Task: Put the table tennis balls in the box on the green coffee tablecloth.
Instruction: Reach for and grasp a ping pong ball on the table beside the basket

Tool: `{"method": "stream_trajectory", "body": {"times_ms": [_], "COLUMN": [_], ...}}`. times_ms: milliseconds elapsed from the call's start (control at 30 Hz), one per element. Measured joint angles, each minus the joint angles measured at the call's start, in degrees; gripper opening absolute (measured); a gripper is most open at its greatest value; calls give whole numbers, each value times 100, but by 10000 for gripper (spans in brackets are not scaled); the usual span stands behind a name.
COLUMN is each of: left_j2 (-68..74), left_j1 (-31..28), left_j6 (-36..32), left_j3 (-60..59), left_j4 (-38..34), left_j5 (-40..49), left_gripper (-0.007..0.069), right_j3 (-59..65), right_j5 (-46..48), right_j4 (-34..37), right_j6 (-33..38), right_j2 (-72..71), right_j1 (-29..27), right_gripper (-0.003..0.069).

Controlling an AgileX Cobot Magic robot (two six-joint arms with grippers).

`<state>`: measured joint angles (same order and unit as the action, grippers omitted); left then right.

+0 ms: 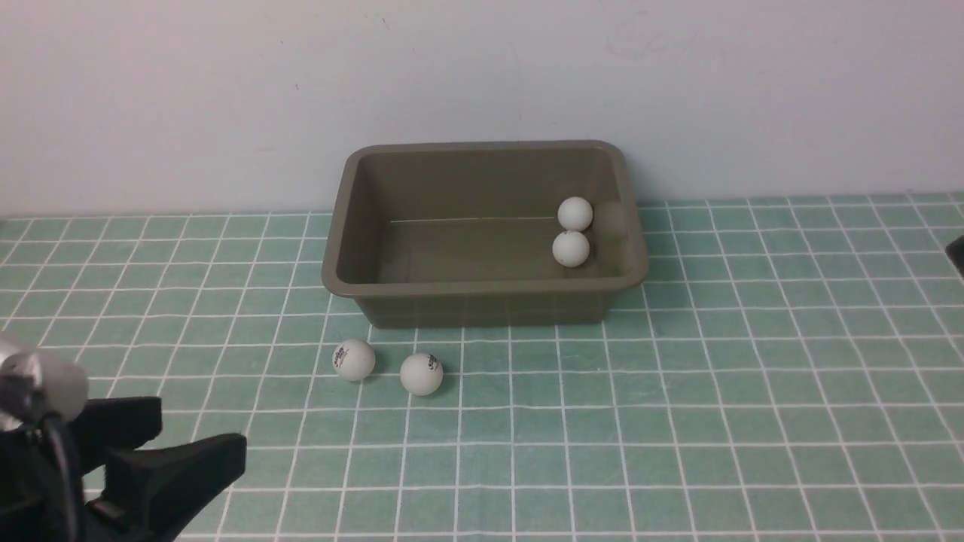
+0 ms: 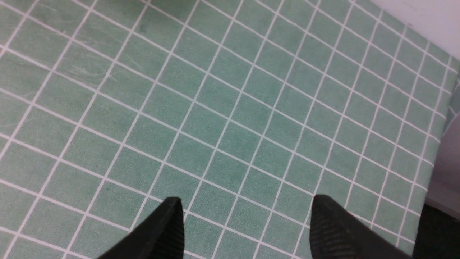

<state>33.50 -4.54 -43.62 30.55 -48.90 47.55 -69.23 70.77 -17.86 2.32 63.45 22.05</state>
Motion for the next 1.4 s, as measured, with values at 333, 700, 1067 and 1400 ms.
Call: {"method": "stream_trajectory", "body": {"times_ms": [333,700,1067,1400], "left_j2": [2725,4519,5824,6876], "left_j1": [0,0,51,408], "left_j6": [-1001,-473,-175,-185], "left_j3": [977,2833,3470,3818], "left_j4": [-428,828,1177,1220], "left_j5": [204,491,503,236], "left_gripper": [534,534,534,535], "right_j3": [0,0,0,0], "right_j5": [7,-132,-286,-304], "right_j4": [236,614,653,676], "right_j6": [-9,157,161,161], "right_j2": [-252,-252,-252,-252], "right_j1": [0,0,0,0], "right_gripper": [432,432,432,432]}}
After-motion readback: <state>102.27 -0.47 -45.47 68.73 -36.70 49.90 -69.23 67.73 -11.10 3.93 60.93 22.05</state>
